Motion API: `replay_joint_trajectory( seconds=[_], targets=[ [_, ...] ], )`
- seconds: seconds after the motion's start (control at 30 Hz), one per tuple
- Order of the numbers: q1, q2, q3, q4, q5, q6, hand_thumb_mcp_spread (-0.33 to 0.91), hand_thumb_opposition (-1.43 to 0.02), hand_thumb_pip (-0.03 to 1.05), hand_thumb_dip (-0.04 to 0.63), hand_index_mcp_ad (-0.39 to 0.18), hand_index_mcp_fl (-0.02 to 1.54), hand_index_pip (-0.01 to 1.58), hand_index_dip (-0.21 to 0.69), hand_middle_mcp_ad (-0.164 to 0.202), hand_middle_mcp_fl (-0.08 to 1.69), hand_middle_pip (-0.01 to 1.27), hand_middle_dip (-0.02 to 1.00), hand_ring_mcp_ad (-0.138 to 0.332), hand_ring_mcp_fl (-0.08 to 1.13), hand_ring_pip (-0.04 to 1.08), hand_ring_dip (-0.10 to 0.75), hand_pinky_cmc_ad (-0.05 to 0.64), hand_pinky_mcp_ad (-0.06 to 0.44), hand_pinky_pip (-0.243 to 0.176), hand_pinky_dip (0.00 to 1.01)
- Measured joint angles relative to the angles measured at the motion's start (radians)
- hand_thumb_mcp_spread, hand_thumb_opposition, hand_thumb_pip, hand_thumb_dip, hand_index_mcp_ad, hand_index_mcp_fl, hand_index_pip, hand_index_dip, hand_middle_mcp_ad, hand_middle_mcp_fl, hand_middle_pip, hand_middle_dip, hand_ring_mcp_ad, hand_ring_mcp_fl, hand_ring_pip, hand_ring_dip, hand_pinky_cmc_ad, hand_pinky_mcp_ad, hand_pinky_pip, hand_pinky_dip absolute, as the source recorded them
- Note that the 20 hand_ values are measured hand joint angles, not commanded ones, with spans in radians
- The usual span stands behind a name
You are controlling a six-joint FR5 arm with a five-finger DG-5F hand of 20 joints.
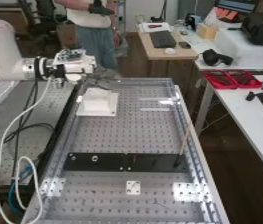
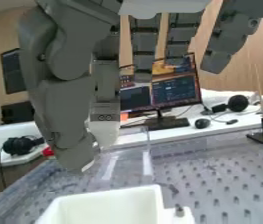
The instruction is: Grab the bearing and place it in the white container
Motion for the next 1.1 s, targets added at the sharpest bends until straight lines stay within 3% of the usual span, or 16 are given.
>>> replay_joint_trajectory(
  seconds=[0.5,0.8,0.83,0.9,1.07,1.1],
  targets=[
    [-0.025,-0.146,0.027,0.003,0.009,0.061,0.64,-0.91,0.35,0.248,-0.115,0.71,1.23,0.297,0.068,0.19,0.14,0.34,0.113,0.01,0.12,0.155,0.312,0.265,0.003,0.16],
    [-0.033,-0.169,0.050,-0.057,-0.001,0.098,0.63,-0.92,0.34,0.251,-0.120,0.70,1.23,0.298,0.068,0.19,0.14,0.34,0.113,0.01,0.11,0.155,0.328,0.265,0.003,0.16],
    [-0.035,-0.167,0.052,-0.063,-0.004,0.100,0.61,-0.91,0.34,0.251,-0.120,0.66,1.24,0.298,0.068,0.17,0.14,0.34,0.113,0.01,0.11,0.155,0.328,0.265,0.003,0.16],
    [-0.043,-0.160,0.059,-0.077,-0.018,0.103,0.58,-0.88,0.44,0.251,-0.136,0.43,1.20,0.274,0.068,0.12,0.14,0.34,0.113,0.01,0.11,0.155,0.326,0.265,0.003,0.16],
    [-0.058,-0.135,0.065,-0.091,-0.038,0.097,0.47,-0.82,0.52,0.251,-0.147,0.28,1.20,0.276,0.068,0.07,0.14,0.34,0.113,0.01,0.11,0.155,0.328,0.281,0.000,0.16],
    [-0.059,-0.132,0.065,-0.092,-0.039,0.096,0.45,-0.80,0.56,0.251,-0.136,0.07,1.11,0.248,0.068,0.07,0.14,0.34,0.113,0.01,0.11,0.155,0.333,0.279,-0.003,0.16]
  ],
)
